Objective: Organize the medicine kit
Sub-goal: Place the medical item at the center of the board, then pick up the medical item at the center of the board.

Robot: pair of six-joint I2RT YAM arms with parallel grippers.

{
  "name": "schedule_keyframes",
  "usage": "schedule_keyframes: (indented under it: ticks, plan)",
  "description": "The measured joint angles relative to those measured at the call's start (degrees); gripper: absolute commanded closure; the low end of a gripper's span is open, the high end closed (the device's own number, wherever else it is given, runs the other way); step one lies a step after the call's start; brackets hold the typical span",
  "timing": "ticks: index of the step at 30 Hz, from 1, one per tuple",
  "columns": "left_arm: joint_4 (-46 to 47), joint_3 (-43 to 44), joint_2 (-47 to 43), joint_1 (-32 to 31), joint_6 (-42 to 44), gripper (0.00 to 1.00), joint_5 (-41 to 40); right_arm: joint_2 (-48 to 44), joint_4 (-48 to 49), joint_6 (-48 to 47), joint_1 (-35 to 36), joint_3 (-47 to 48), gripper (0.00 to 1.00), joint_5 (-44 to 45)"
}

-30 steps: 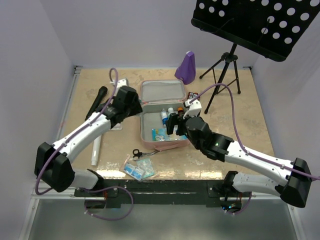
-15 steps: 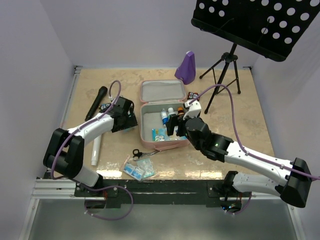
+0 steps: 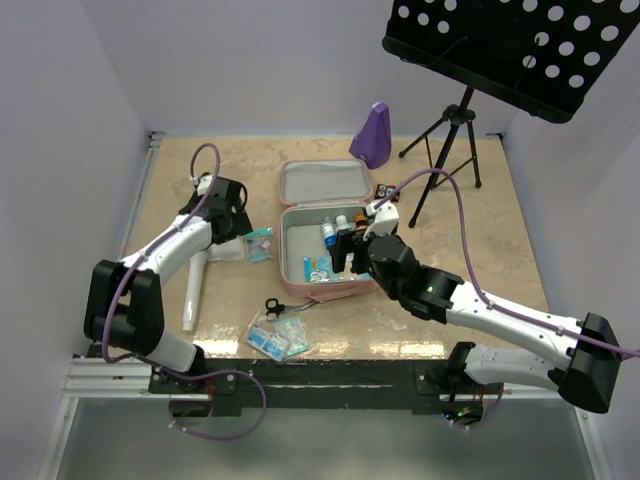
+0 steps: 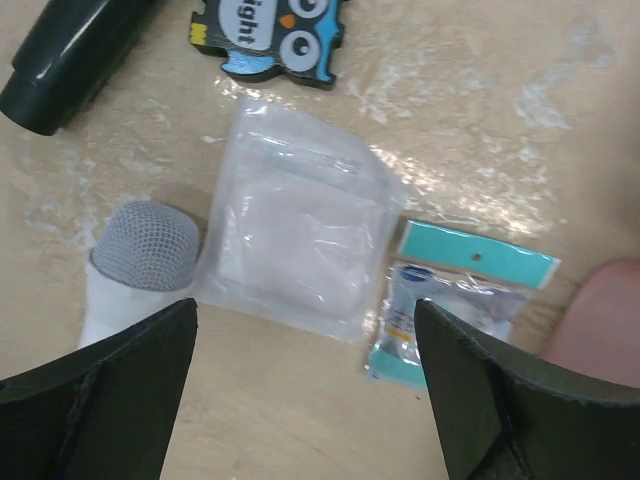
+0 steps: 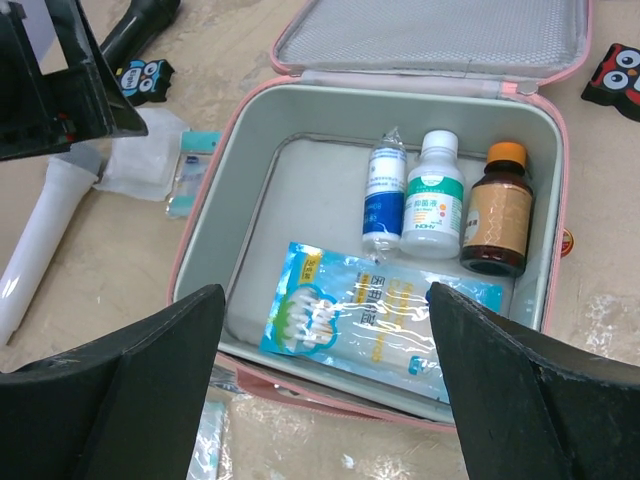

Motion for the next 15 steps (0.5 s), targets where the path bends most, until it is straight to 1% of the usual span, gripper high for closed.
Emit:
schedule_keyframes:
  ticks: [2, 5, 10, 11, 15]
  plan:
    - [0.1, 0.2, 2.0, 1.4, 1.0, 0.05, -0.2, -0.2, 0.1, 0.0, 0.0, -0.1, 0.12, -0.2]
    - [0.0, 0.2, 4.8, 1.5, 2.2, 0.03, -0.1, -0.7, 0.2, 0.0, 0.0, -0.5, 0.12, -0.3]
    - [0.3, 0.4, 7.8, 1.4, 3.7, 0.03, -0.1, -1.1, 0.5, 0.0, -0.2, -1.1, 0.12, -0.5]
    - [0.4, 0.8, 8.7, 1.4, 4.0, 0.03, -0.1, -1.1, 0.6, 0.0, -0.2, -1.1, 0.12, -0.5]
    - [1.3, 2.2, 12.5, 1.6, 4.5, 0.10, 0.1, -1.1, 0.7, 0.0, -0.3, -1.3, 0.12, -0.5]
